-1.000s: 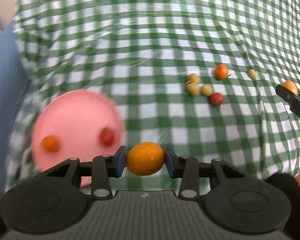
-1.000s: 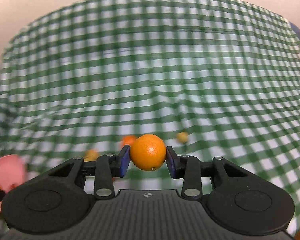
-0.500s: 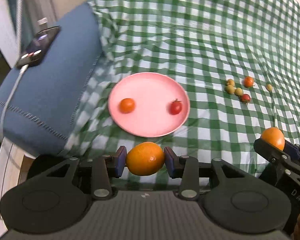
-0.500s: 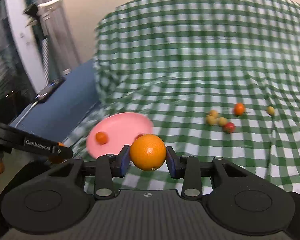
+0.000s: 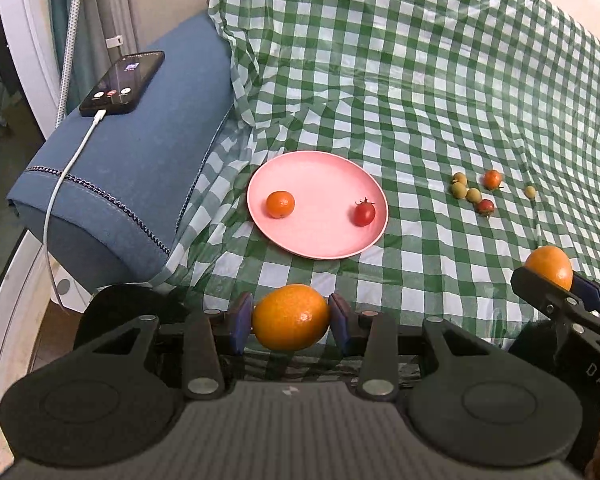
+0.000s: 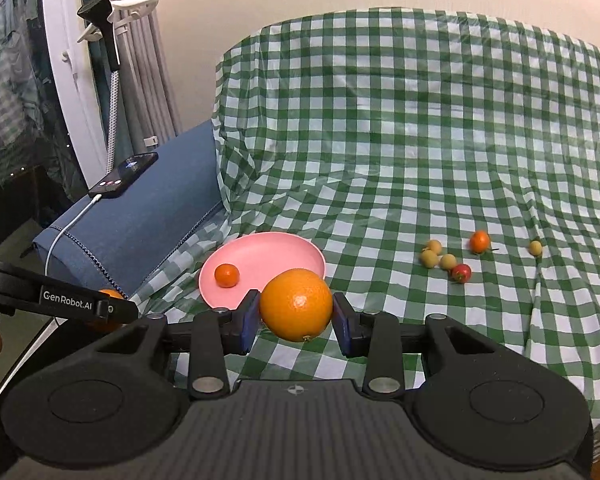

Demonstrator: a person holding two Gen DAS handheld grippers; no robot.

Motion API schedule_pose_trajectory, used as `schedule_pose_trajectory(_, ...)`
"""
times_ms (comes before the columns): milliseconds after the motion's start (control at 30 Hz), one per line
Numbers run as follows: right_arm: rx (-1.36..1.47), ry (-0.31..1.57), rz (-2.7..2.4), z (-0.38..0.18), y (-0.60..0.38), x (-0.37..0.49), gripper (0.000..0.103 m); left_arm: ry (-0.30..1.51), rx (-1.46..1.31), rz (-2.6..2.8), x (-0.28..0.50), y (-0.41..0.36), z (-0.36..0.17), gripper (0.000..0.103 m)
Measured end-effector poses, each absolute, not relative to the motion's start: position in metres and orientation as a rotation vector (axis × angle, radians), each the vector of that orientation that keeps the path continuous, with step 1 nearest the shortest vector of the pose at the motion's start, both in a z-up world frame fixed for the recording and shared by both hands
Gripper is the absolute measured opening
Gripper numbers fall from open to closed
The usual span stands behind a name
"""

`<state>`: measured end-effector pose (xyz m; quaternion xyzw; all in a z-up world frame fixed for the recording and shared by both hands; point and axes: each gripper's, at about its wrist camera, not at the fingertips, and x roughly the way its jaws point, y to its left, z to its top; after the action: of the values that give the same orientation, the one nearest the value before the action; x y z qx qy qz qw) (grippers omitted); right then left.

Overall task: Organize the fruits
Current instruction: 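Carry both fruits over the pink plate and open both tools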

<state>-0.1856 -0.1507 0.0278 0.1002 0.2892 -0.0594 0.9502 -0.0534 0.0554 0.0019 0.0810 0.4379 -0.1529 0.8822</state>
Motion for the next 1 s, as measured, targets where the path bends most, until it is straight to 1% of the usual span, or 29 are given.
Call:
schedule_pose_trajectory(467, 0.189, 0.602, -0.127, 0.027, -0.144, -0.189, 0.04, 0.906, 0.163, -0.323, -0.054, 0.059, 0.001, 0.045)
schedule_pose_trajectory(1000, 0.167, 0.657, -0.126, 0.016, -0.156, -0.16, 0.04, 0.956, 0.16, -0.306, -0.017, 0.058, -0.011, 0.045)
